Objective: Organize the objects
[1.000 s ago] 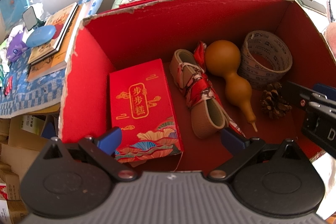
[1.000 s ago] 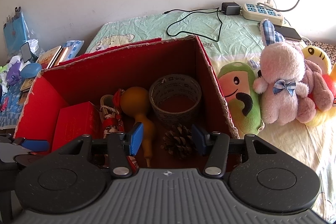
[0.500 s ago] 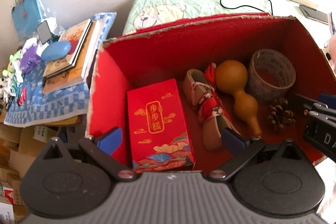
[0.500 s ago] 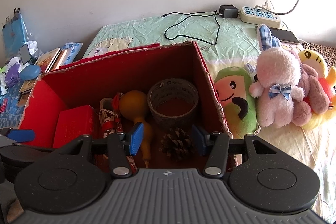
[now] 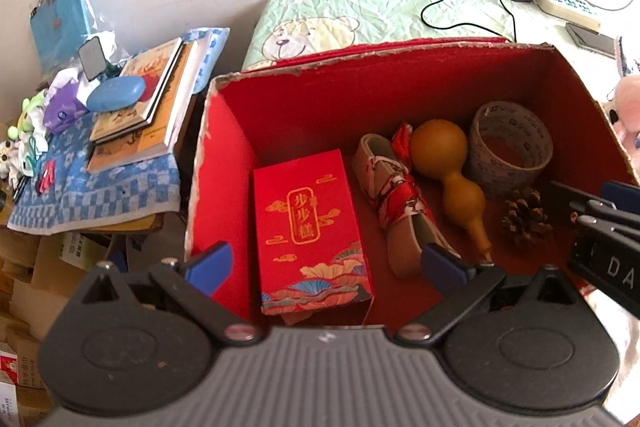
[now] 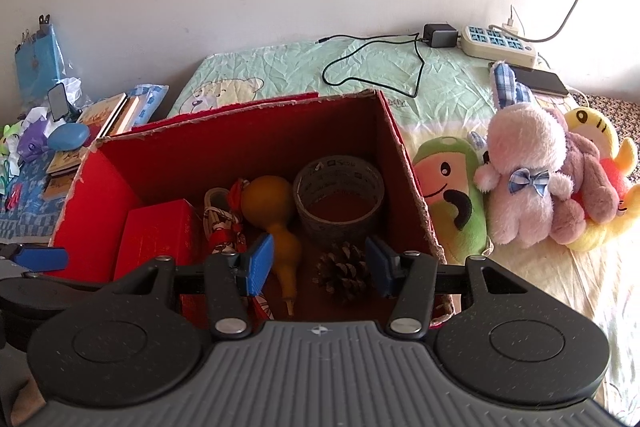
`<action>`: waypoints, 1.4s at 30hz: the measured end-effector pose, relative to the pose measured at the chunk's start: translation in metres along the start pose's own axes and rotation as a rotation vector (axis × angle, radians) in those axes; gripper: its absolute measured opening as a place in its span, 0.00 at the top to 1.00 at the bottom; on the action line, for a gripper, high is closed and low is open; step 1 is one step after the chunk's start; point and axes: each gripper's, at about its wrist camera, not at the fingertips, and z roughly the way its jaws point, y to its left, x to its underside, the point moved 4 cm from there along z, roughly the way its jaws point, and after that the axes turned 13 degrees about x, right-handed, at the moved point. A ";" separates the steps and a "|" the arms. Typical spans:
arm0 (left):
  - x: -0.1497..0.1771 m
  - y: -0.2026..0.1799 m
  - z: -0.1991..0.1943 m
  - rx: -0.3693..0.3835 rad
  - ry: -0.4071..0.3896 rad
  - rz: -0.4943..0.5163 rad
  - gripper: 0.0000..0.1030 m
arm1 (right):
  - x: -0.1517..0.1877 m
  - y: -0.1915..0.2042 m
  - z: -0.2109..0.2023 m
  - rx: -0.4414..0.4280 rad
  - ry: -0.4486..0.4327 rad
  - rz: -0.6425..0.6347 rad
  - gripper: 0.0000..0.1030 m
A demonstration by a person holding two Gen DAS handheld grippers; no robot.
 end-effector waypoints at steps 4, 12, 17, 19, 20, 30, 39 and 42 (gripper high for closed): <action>0.002 -0.002 -0.007 0.009 -0.011 0.002 0.02 | 0.001 -0.001 -0.005 0.000 -0.008 0.001 0.47; 0.005 -0.007 -0.020 0.013 -0.034 0.009 0.02 | 0.003 -0.005 -0.015 0.004 -0.027 0.010 0.47; 0.008 -0.005 -0.019 0.013 -0.025 -0.002 0.02 | 0.004 -0.006 -0.016 0.009 -0.030 0.013 0.47; 0.009 -0.006 -0.018 0.013 -0.023 -0.002 0.02 | 0.004 -0.007 -0.017 0.008 -0.029 0.018 0.47; 0.009 -0.006 -0.018 0.014 -0.022 -0.002 0.02 | 0.004 -0.007 -0.017 0.007 -0.031 0.021 0.47; 0.010 -0.006 -0.014 0.016 -0.012 -0.001 0.02 | 0.006 -0.006 -0.014 0.011 -0.024 0.017 0.47; 0.009 -0.006 -0.009 0.019 -0.002 0.004 0.02 | 0.007 -0.007 -0.011 0.014 -0.013 0.028 0.46; 0.009 -0.007 -0.007 0.019 0.002 0.008 0.02 | 0.007 -0.007 -0.009 0.013 -0.008 0.031 0.46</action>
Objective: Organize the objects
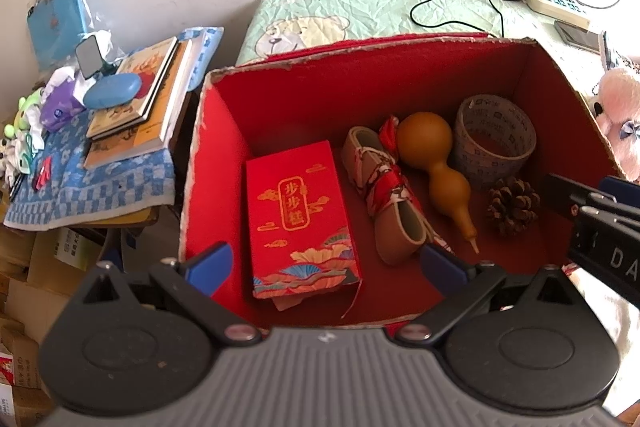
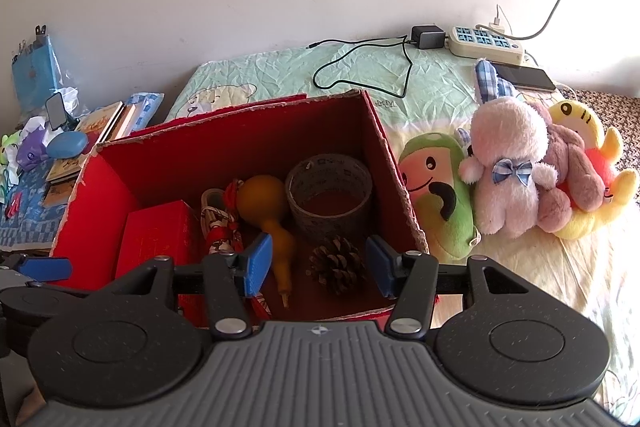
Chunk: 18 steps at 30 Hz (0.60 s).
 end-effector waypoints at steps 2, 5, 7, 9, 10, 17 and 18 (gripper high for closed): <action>0.000 0.000 0.002 -0.001 0.005 0.000 0.02 | 0.000 0.000 0.001 0.001 0.001 -0.001 0.45; 0.000 0.000 0.004 -0.001 0.011 -0.002 0.02 | 0.001 -0.001 0.002 0.000 0.007 -0.001 0.45; 0.001 0.000 0.004 -0.001 0.013 -0.003 0.02 | 0.001 -0.001 0.003 0.000 0.007 -0.003 0.45; 0.001 0.000 0.004 -0.002 0.014 -0.002 0.02 | 0.001 0.000 0.002 -0.001 0.007 -0.006 0.45; 0.001 0.000 0.004 -0.003 0.014 -0.002 0.02 | 0.001 -0.001 0.003 -0.002 0.007 -0.006 0.45; 0.003 -0.001 0.006 -0.009 0.021 -0.003 0.02 | 0.002 -0.002 0.002 -0.003 0.004 -0.007 0.45; 0.003 -0.001 0.005 -0.010 0.021 -0.002 0.02 | 0.002 -0.002 0.002 -0.003 0.004 -0.007 0.45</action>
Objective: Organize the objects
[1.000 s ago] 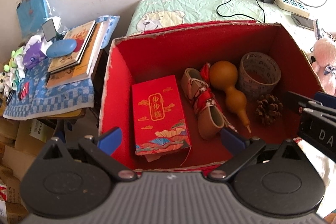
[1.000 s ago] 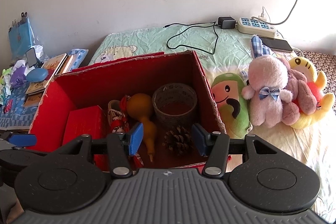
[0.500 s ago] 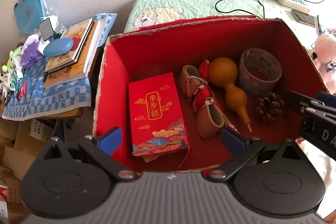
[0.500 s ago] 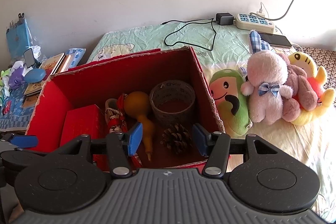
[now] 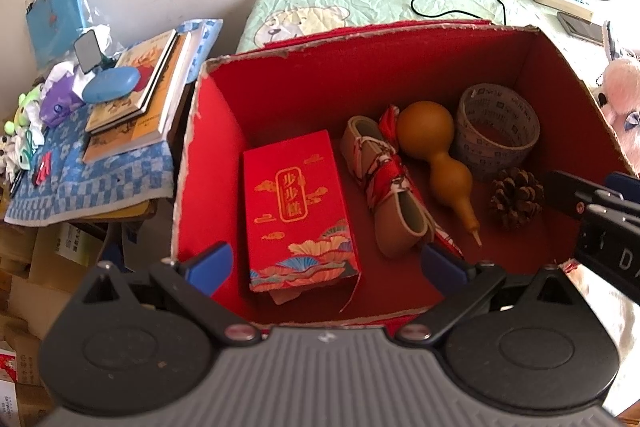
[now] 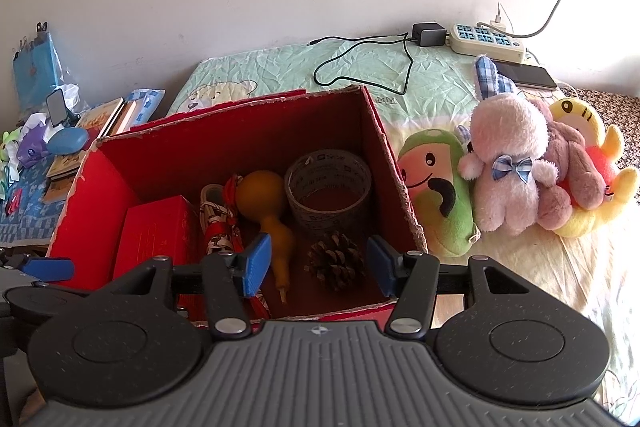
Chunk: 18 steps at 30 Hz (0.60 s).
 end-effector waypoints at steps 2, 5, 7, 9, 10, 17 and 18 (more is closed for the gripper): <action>0.000 -0.001 0.000 -0.003 -0.001 0.001 0.02 | 0.000 0.000 0.000 0.000 0.000 0.000 0.45; 0.001 -0.002 -0.001 -0.004 0.002 0.004 0.02 | 0.001 -0.002 -0.001 0.000 -0.002 -0.001 0.45; 0.001 -0.003 -0.002 -0.009 -0.001 0.006 0.02 | 0.001 -0.002 -0.002 0.000 -0.002 0.001 0.45; 0.001 -0.003 -0.003 -0.008 -0.003 0.005 0.02 | 0.002 -0.004 -0.003 -0.001 -0.003 0.004 0.45; 0.001 -0.003 -0.004 -0.009 -0.005 0.005 0.02 | 0.003 -0.005 -0.004 -0.002 -0.004 0.006 0.45; 0.000 -0.008 -0.016 -0.033 -0.058 0.038 0.02 | 0.003 -0.008 -0.010 -0.015 -0.018 0.016 0.45; 0.000 -0.009 -0.019 -0.041 -0.073 0.046 0.03 | 0.003 -0.008 -0.011 -0.017 -0.021 0.017 0.45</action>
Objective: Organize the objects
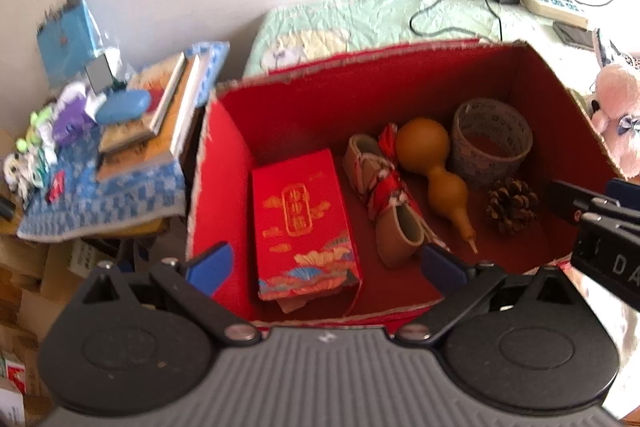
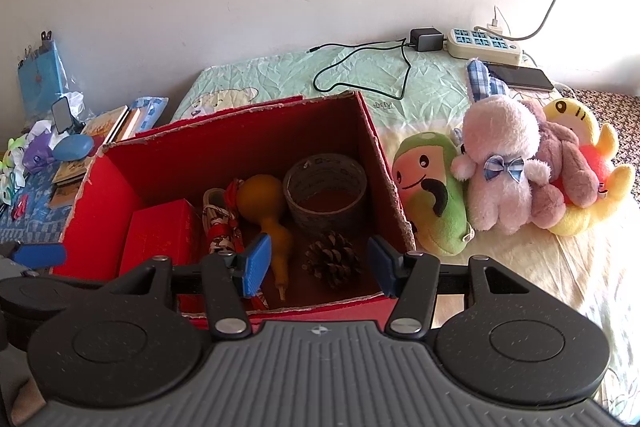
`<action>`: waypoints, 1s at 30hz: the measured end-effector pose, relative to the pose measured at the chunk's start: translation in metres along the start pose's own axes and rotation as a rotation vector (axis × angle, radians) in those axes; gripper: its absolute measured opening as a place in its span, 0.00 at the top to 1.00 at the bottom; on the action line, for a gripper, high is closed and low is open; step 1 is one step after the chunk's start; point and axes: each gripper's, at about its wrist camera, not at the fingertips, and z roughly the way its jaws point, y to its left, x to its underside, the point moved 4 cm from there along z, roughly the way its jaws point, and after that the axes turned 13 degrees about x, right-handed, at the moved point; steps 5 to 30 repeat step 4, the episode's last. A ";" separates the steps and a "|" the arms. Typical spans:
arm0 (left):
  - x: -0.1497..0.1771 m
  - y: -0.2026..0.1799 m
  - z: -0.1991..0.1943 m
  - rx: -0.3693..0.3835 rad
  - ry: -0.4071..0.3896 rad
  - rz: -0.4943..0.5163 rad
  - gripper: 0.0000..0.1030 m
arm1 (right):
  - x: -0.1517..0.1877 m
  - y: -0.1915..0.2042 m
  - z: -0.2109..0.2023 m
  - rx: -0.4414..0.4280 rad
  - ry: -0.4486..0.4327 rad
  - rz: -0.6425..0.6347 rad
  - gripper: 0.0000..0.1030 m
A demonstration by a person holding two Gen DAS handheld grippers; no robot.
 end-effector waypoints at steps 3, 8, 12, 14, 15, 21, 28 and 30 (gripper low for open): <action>-0.003 0.002 -0.007 0.000 -0.030 -0.009 0.04 | -0.001 -0.001 -0.003 -0.006 -0.009 0.008 0.45; -0.004 0.003 -0.009 -0.001 -0.035 -0.014 0.04 | -0.001 -0.002 -0.003 -0.006 -0.011 0.009 0.45; -0.004 0.003 -0.009 -0.001 -0.035 -0.014 0.04 | -0.001 -0.002 -0.003 -0.006 -0.011 0.009 0.45; -0.004 0.003 -0.009 -0.001 -0.035 -0.014 0.04 | -0.001 -0.002 -0.003 -0.006 -0.011 0.009 0.45; -0.004 0.003 -0.009 -0.001 -0.035 -0.014 0.04 | -0.001 -0.002 -0.003 -0.006 -0.011 0.009 0.45; -0.004 0.003 -0.009 -0.001 -0.035 -0.014 0.04 | -0.001 -0.002 -0.003 -0.006 -0.011 0.009 0.45; -0.004 0.003 -0.009 -0.001 -0.035 -0.014 0.04 | -0.001 -0.002 -0.003 -0.006 -0.011 0.009 0.45; -0.004 0.003 -0.009 -0.001 -0.035 -0.014 0.04 | -0.001 -0.002 -0.003 -0.006 -0.011 0.009 0.45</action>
